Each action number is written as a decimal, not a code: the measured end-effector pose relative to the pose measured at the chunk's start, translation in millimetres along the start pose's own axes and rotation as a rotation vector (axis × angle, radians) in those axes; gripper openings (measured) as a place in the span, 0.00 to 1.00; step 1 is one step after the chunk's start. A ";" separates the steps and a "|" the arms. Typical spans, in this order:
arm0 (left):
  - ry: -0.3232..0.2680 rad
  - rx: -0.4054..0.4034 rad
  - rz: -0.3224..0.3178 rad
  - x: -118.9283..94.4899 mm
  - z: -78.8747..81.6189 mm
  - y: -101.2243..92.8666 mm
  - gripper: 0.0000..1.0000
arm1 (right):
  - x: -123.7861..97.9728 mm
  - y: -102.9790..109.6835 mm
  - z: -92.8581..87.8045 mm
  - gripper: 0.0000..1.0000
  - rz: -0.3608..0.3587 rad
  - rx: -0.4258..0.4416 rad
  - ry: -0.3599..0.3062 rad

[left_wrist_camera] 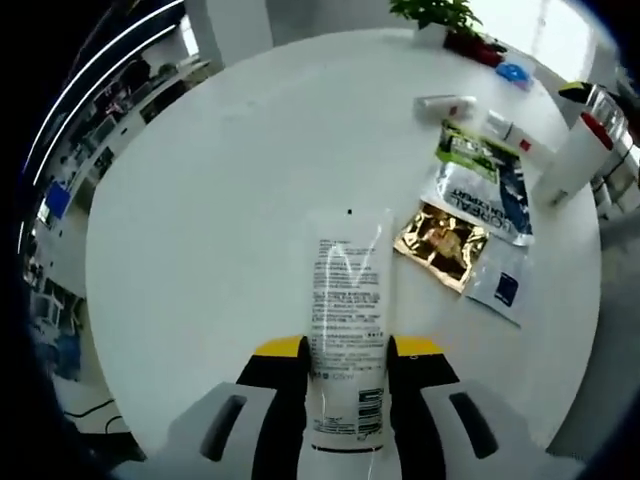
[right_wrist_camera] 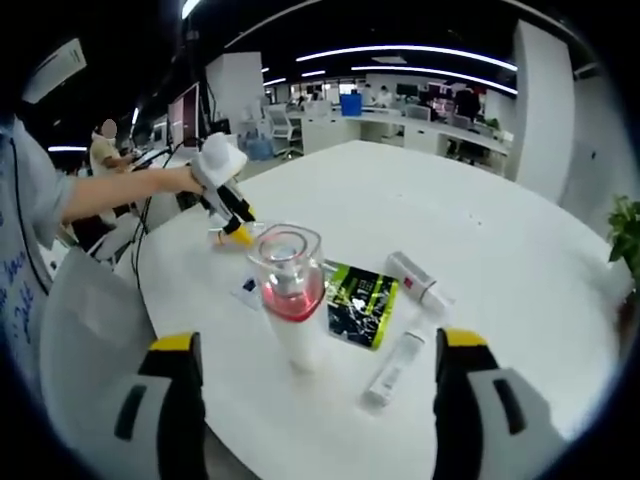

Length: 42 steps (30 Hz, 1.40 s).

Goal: Arrange the skincare products in the storage area until every visible bottle or jar stands upright without overlapping.

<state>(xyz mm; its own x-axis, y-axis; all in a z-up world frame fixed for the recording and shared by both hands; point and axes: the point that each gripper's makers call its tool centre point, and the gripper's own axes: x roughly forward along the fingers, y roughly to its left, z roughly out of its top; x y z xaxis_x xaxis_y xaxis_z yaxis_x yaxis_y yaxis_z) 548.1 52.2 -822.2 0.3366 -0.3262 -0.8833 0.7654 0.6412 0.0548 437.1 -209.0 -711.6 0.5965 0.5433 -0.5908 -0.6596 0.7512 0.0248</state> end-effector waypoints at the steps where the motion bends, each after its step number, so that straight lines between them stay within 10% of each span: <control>1: -0.007 -0.006 -0.013 -1.1 0.5 -1.9 0.27 | -0.1 1.1 0.2 0.97 0.002 0.001 -0.001; 42: -0.339 0.014 -0.061 -82.9 48.8 -76.7 0.27 | -21.8 32.0 20.8 0.82 0.037 -0.016 -0.061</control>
<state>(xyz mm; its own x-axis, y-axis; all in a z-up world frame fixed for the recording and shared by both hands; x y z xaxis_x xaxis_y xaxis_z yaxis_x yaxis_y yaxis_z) 488.2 -3.8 -730.4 0.4515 -0.5770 -0.6806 0.7960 0.6051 0.0151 412.4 -189.0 -681.2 0.5982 0.5927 -0.5393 -0.6886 0.7244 0.0323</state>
